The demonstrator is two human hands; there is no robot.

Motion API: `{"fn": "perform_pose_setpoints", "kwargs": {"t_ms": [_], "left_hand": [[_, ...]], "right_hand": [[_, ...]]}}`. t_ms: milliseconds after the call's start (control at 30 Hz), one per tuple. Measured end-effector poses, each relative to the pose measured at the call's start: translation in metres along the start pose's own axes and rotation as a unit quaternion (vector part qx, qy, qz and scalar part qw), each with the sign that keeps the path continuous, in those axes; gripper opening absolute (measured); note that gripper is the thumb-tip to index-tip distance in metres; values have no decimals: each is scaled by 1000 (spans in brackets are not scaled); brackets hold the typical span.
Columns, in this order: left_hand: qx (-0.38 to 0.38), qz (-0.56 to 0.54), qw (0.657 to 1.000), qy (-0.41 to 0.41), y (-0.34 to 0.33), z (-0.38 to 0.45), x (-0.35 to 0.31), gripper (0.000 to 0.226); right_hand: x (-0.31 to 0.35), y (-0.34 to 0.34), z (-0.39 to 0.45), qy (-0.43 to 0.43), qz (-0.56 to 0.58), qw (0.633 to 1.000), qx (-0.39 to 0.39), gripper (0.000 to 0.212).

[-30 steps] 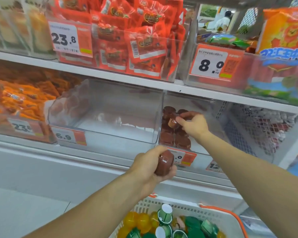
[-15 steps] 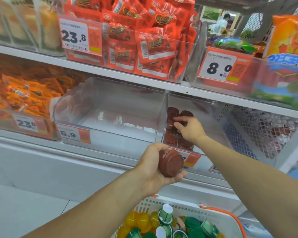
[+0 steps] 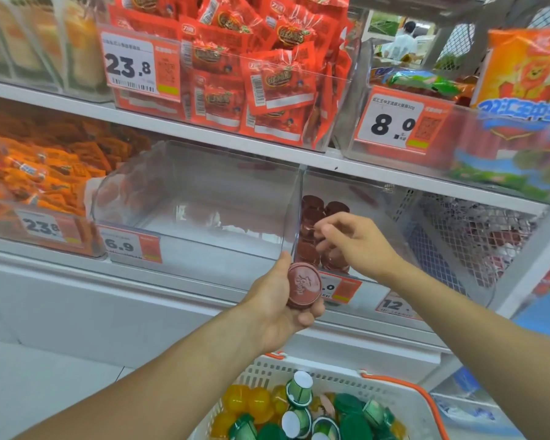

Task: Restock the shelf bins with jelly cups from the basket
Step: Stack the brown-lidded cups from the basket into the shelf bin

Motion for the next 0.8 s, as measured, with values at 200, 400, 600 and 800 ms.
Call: {"fn": "perform_pose_setpoints", "kwargs": {"t_ms": [200,400,600,800], "left_hand": [[26,-47,998,-42,-13,-1,-6,49],[17,66,998,11,-10,-3,1,44],[10,27,1000,9,-11,0,4,35],[68,-39,997,-12,-22,-6,0,37]], "right_hand": [[15,-4,-58,-11,28,992,120,38],[-18,-2,-64,-131,230,957,116,44],[-23,-8,-73,-175,280,937,116,33],[-3,2,-71,-67,175,980,59,47]]}}
Point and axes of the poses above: each hand's wrist, its own z-axis towards the middle knuckle, its own y-axis out of the back of the hand, x = y × z, the point moved 4 cm from there along z, towards the middle knuckle, and after that the axes turned 3 degrees about x, right-handed, at the moved point
